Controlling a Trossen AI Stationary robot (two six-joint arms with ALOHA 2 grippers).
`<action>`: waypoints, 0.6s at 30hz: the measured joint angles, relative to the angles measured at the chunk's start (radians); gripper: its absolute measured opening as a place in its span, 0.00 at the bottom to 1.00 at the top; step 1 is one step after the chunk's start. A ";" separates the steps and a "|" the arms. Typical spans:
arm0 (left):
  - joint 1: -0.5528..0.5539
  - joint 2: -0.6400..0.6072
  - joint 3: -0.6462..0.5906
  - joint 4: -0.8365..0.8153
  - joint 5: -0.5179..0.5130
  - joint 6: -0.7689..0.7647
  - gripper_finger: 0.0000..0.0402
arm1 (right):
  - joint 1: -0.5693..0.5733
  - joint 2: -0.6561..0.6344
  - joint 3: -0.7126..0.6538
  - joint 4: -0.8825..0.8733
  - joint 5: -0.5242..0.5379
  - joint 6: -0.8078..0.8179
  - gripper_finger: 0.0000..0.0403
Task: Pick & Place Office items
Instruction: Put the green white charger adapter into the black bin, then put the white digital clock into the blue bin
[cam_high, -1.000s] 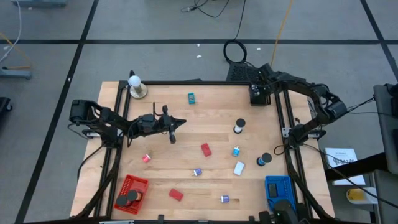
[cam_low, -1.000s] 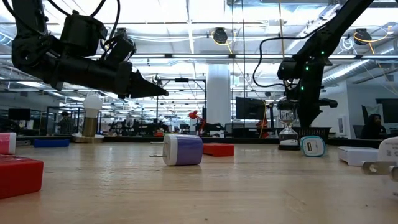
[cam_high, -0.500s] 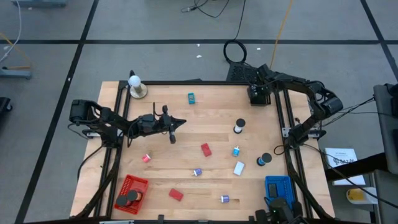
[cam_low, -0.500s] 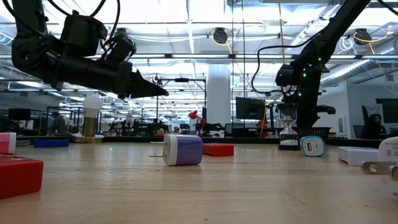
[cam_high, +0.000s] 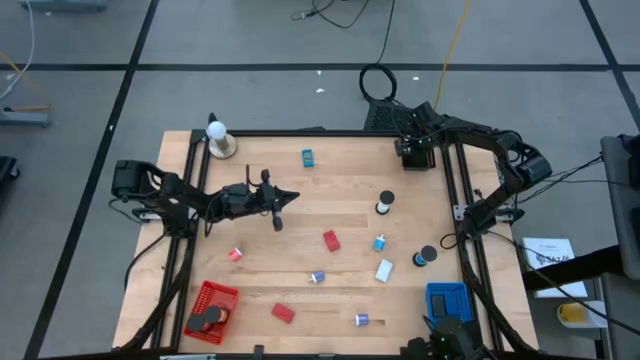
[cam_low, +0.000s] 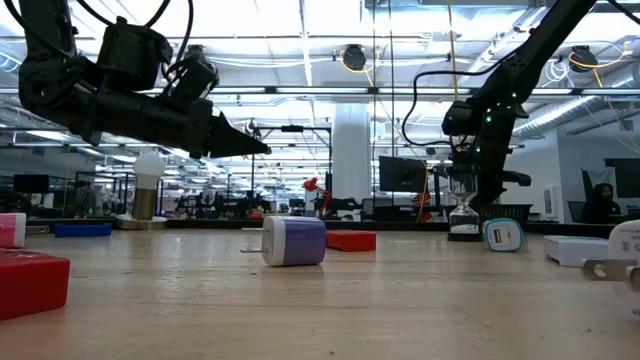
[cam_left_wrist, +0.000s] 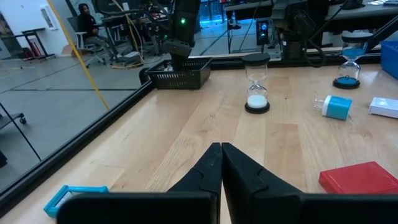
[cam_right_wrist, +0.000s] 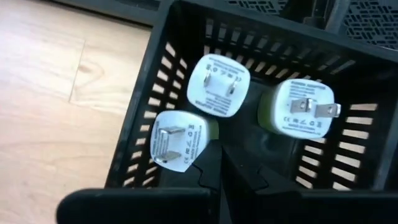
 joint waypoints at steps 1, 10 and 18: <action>0.000 0.000 0.000 0.000 0.000 0.001 0.05 | 0.000 -0.004 0.000 -0.008 0.000 -0.008 0.01; 0.023 0.000 0.000 0.000 0.032 0.001 0.03 | 0.000 -0.150 0.000 -0.100 0.003 -0.057 0.01; 0.023 0.000 -0.038 0.054 0.135 0.027 0.01 | 0.120 -0.365 0.000 -0.280 0.034 -0.097 0.00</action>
